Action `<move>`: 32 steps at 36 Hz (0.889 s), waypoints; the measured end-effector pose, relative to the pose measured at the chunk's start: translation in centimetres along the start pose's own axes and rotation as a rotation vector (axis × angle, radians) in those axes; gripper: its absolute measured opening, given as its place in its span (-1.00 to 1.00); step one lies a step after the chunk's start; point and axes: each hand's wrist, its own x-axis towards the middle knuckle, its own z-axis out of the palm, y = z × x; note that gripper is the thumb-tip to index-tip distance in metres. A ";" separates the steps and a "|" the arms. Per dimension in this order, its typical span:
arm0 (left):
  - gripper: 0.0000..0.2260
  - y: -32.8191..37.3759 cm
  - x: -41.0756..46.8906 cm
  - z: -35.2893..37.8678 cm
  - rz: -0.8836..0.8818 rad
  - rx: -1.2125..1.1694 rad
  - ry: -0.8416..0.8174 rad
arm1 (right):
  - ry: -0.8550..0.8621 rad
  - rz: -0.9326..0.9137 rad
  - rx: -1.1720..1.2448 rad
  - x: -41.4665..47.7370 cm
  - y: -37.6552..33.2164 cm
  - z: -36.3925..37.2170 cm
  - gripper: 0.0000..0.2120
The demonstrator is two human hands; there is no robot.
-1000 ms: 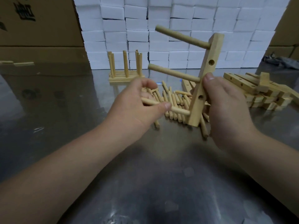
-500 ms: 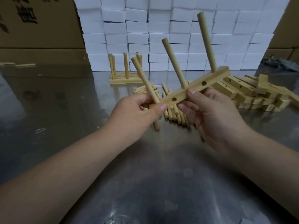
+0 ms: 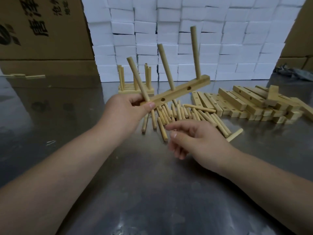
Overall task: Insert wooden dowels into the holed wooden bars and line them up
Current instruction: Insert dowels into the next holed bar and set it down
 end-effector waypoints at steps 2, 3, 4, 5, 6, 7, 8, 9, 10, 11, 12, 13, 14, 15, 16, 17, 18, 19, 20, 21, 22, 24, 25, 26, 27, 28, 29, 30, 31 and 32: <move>-0.95 0.3 1.0 -0.8 -0.002 0.041 0.018 | -0.018 -0.001 -0.017 0.0 0.1 0.0 -0.86; -0.95 0.4 1.7 -1.3 -0.002 0.075 0.024 | -0.020 -0.003 -0.019 0.0 0.1 -0.1 -0.88; -0.91 0.4 2.4 -1.8 0.001 0.120 0.030 | -0.023 -0.007 -0.022 0.0 0.2 -0.1 -0.90; -0.87 0.3 3.2 -2.4 0.001 0.169 0.036 | -0.026 -0.008 -0.032 0.1 0.3 -0.1 -0.93; -0.83 0.0 4.1 -3.0 -0.005 0.203 0.046 | -0.028 -0.009 -0.049 0.1 0.4 -0.1 -0.92; -0.81 -0.5 5.0 -3.7 -0.023 0.220 0.059 | -0.034 -0.007 -0.064 0.1 0.5 -0.1 -0.89; -0.80 -1.2 5.9 -4.4 -0.045 0.234 0.074 | -0.042 -0.005 -0.072 0.2 0.5 -0.1 -0.87; -0.80 -2.0 6.7 -5.0 -0.067 0.252 0.089 | -0.051 -0.002 -0.076 0.2 0.6 0.0 -0.86; -0.79 -3.0 7.5 -5.5 -0.090 0.274 0.103 | -0.059 0.000 -0.078 0.2 0.6 0.0 -0.86; -0.77 -4.0 8.1 -5.9 -0.117 0.298 0.118 | -0.063 0.004 -0.080 0.2 0.7 0.0 -0.86; -0.75 -5.1 8.6 -6.3 -0.148 0.328 0.132 | -0.068 0.006 -0.082 0.2 0.7 0.0 -0.85; -0.73 -6.2 9.0 -6.6 -0.178 0.365 0.139 | -0.074 0.010 -0.085 0.2 0.7 -0.1 -0.86; -0.71 -7.2 9.3 -6.9 -0.204 0.407 0.135 | -0.081 0.012 -0.085 0.2 0.7 -0.1 -0.86; -0.69 -8.2 9.5 -7.1 -0.230 0.445 0.119 | -0.089 0.014 -0.080 0.2 0.7 -0.1 -0.88; -0.67 -9.0 9.7 -7.1 -0.255 0.475 0.100 | -0.097 0.014 -0.077 0.2 0.6 -0.1 -0.89; -0.64 -9.8 10.0 -7.1 -0.276 0.493 0.079 | -0.105 0.014 -0.081 0.2 0.6 -0.2 -0.91; -0.61 -10.4 10.4 -6.9 -0.292 0.502 0.060 | -0.110 0.013 -0.092 0.2 0.6 -0.2 -0.91; -0.61 -10.8 10.8 -6.7 -0.299 0.508 0.042 | -0.113 0.014 -0.105 0.2 0.6 -0.3 -0.91; -0.62 -11.0 11.2 -6.4 -0.299 0.512 0.023 | -0.116 0.014 -0.115 0.2 0.6 -0.3 -0.90; -0.63 -11.2 11.7 -6.0 -0.297 0.513 0.003 | -0.118 0.016 -0.117 0.3 0.6 -0.2 -0.91; -0.64 -11.3 12.2 -5.6 -0.292 0.513 -0.016 | -0.119 0.019 -0.111 0.3 0.6 -0.2 -0.91; -0.64 -11.4 13.3 -4.8 -0.283 0.509 -0.045 | -0.115 0.029 -0.102 0.3 0.6 -0.2 -0.89; -0.64 -11.4 13.9 -4.4 -0.280 0.509 -0.056 | -0.111 0.036 -0.105 0.4 0.6 -0.1 -0.85; -0.66 -11.4 14.4 -4.0 -0.278 0.510 -0.065 | -0.107 0.040 -0.110 0.4 0.6 -0.1 -0.83; -0.68 -11.5 14.8 -3.6 -0.276 0.512 -0.073 | -0.103 0.043 -0.113 0.4 0.7 -0.1 -0.82; -0.71 -11.5 15.3 -3.2 -0.277 0.521 -0.082 | -0.102 0.044 -0.117 0.4 0.7 -0.1 -0.82; -0.74 -11.5 15.6 -2.9 -0.282 0.537 -0.095 | -0.102 0.048 -0.124 0.4 0.7 -0.1 -0.82; -0.75 -11.6 15.9 -2.5 -0.286 0.559 -0.110 | -0.105 0.053 -0.132 0.4 0.7 -0.2 -0.82; -0.77 -11.6 16.2 -2.2 -0.292 0.583 -0.126 | -0.109 0.060 -0.137 0.4 0.7 -0.2 -0.81; -0.79 -11.7 16.5 -2.0 -0.297 0.606 -0.141 | -0.112 0.067 -0.139 0.4 0.7 -0.3 -0.81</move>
